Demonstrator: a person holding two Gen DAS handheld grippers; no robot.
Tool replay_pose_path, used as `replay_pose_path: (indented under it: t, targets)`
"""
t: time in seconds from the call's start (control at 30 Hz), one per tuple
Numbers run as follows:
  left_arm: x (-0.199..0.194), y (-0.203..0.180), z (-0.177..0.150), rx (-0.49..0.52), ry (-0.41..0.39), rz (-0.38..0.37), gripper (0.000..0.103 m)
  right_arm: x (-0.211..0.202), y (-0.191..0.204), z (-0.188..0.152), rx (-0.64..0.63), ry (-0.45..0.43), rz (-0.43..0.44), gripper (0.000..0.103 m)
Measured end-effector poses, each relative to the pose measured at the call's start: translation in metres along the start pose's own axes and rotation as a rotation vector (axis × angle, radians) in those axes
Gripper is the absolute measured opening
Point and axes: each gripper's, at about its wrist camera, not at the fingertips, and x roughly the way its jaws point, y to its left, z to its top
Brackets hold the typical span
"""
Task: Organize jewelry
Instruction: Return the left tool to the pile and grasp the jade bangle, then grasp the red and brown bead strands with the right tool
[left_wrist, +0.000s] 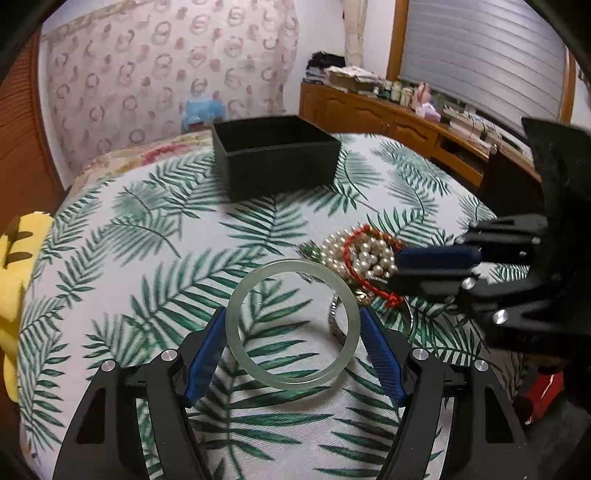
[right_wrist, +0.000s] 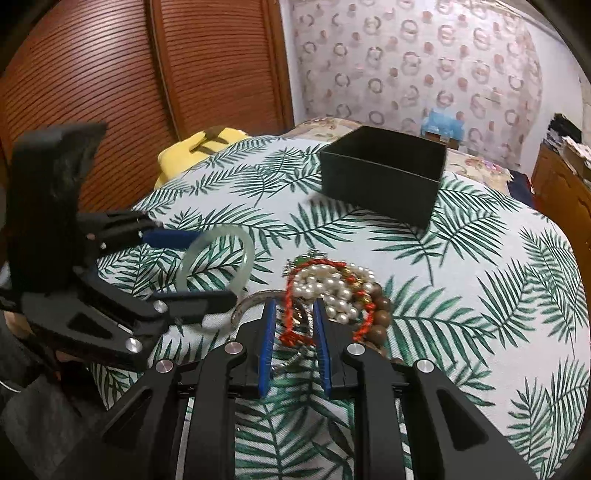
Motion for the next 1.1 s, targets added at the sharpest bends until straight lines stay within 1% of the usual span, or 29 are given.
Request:
replay_pose_path:
  t: [0.07,0.3,0.37,0.4,0.43,0.5,0.63,0.93,1.07,1.1]
  targets:
    - [-0.005,0.004,0.001,-0.008,-0.011,0.007,0.069,0.004,0.005,0.002,-0.021,0.009,-0.003,0.022]
    - [-0.013,0.015,-0.001,-0.029,-0.028,0.022,0.069,0.020,0.017,0.002,-0.106,0.045,-0.085,0.022]
    - [-0.013,0.016,-0.001,-0.032,-0.029,0.023,0.069,0.020,0.017,0.003,-0.113,0.046,-0.095,0.017]
    - [-0.013,0.017,-0.001,-0.032,-0.029,0.024,0.069,0.020,0.016,0.003,-0.116,0.048,-0.099,0.013]
    - [-0.013,0.016,-0.001,-0.032,-0.029,0.024,0.069,0.020,0.016,0.003,-0.116,0.049,-0.099,0.006]
    - [-0.013,0.017,-0.001,-0.033,-0.029,0.023,0.069,0.019,0.015,0.003,-0.125,0.047,-0.103,0.004]
    - [-0.013,0.016,0.001,-0.035,-0.033,0.024,0.069,0.013,0.007,0.004,-0.104,0.027,-0.082,0.003]
    - [-0.011,0.015,0.012,-0.029,-0.041,0.025,0.069,-0.024,-0.012,0.021,-0.032,-0.076,-0.025,0.003]
    - [-0.009,0.012,0.017,-0.022,-0.046,0.021,0.069,-0.029,-0.023,0.027,0.003,-0.087,0.011,0.003]
    - [-0.008,0.011,0.017,-0.019,-0.047,0.022,0.069,-0.029,-0.023,0.027,0.004,-0.085,0.008,0.003]
